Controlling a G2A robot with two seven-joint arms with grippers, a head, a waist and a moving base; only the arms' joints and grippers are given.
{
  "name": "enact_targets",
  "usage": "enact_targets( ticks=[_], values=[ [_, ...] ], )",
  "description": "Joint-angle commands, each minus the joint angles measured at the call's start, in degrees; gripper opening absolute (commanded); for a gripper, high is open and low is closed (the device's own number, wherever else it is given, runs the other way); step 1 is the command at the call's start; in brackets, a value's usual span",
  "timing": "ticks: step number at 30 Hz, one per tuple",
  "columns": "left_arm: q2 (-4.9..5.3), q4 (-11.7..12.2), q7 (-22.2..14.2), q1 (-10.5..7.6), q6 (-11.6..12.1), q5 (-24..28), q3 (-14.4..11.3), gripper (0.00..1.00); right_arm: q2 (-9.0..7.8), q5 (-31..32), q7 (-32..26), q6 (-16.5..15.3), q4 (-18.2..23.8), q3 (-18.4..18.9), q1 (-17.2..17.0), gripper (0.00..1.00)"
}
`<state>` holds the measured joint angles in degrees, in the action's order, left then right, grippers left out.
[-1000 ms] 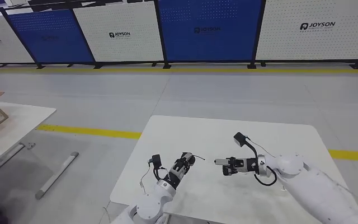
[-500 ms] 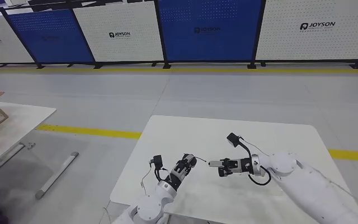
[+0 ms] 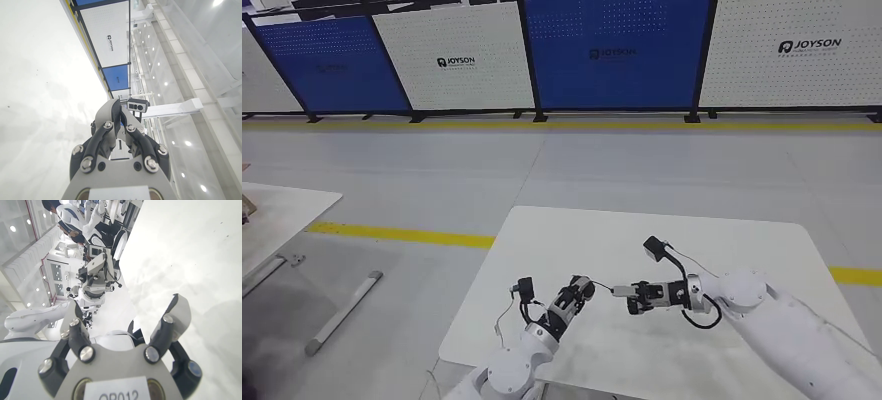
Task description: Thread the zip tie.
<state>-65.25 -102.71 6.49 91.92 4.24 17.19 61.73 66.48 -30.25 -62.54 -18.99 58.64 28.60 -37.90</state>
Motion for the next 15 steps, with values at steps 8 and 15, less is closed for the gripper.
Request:
enact_targets(
  ticks=[8, 15],
  values=[
    [-0.31, 0.1, -1.0, 0.28, -0.3, -0.1, -0.1, 0.0, 1.84, 0.2, -2.6, -0.1, -1.7, 0.2, 0.4, 0.91],
    [-0.3, -0.4, -2.7, 1.1, -0.2, 0.2, 0.9, 0.0, 3.05, 0.3, -4.4, -0.3, -3.3, 0.7, 0.9, 0.21]
  ],
)
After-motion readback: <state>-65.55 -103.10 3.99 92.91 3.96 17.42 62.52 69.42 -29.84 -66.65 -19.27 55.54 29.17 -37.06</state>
